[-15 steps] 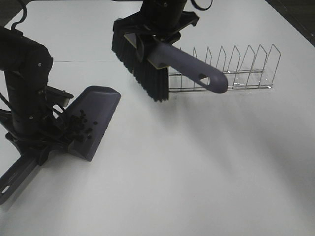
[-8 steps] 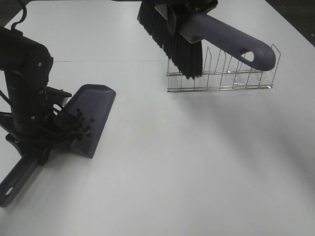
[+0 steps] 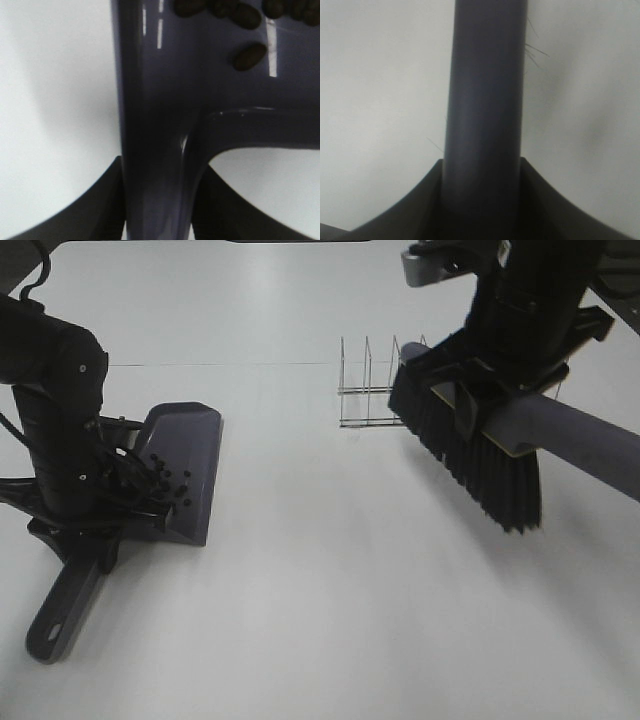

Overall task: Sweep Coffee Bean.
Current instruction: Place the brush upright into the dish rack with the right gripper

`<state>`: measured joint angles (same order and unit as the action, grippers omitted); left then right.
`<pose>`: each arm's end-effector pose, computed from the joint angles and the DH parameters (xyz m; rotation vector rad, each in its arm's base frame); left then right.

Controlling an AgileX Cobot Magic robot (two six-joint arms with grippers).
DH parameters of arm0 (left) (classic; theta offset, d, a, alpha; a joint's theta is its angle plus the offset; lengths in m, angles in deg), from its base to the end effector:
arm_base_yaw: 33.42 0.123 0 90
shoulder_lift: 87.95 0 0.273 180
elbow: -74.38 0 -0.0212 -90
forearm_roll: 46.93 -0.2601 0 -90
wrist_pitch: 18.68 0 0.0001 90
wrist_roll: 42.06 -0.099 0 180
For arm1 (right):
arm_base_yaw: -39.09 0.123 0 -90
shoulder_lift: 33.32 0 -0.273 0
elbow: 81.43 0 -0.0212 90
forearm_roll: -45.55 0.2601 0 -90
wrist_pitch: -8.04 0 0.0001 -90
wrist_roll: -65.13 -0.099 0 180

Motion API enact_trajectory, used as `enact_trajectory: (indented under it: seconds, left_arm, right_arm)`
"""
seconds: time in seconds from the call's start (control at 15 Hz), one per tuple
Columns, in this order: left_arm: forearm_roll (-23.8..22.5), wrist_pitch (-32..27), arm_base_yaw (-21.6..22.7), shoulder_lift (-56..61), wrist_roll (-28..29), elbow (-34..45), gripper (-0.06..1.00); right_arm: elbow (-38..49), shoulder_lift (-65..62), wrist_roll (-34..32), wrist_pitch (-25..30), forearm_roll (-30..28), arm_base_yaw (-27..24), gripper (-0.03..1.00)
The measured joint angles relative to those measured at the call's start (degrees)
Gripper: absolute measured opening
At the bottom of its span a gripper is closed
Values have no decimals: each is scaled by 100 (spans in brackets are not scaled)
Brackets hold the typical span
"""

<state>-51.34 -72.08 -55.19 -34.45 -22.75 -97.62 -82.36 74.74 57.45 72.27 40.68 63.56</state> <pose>0.3266 -0.1238 0.0774 -0.1410 -3.0258 -0.1565 0.3256 0.1399 0.2286 -0.4801 2.9354 -0.0512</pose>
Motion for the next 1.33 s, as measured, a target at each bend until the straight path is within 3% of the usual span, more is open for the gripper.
enact_trajectory:
  seconds: [0.2, 0.47, 0.6, 0.93, 1.33]
  left_arm:
    - [17, 52, 0, -6, 0, 0, 33]
    - [63, 120, 0, -6, 40, 0, 33]
    - [63, 132, 0, -6, 74, 0, 33]
    - [132, 132, 0, -6, 97, 0, 33]
    - [407, 132, 0, -6, 103, 0, 33]
  right_arm:
    - [670, -23, -252, -413, -143, -516, 31]
    - [791, 17, -521, -985, -235, -1077, 31]
    - [791, 309, -613, -1089, -281, -1650, 31]
    - [430, 825, -567, -1467, -355, -1713, 31]
    - [-642, 1748, -527, -1415, -498, -1713, 31]
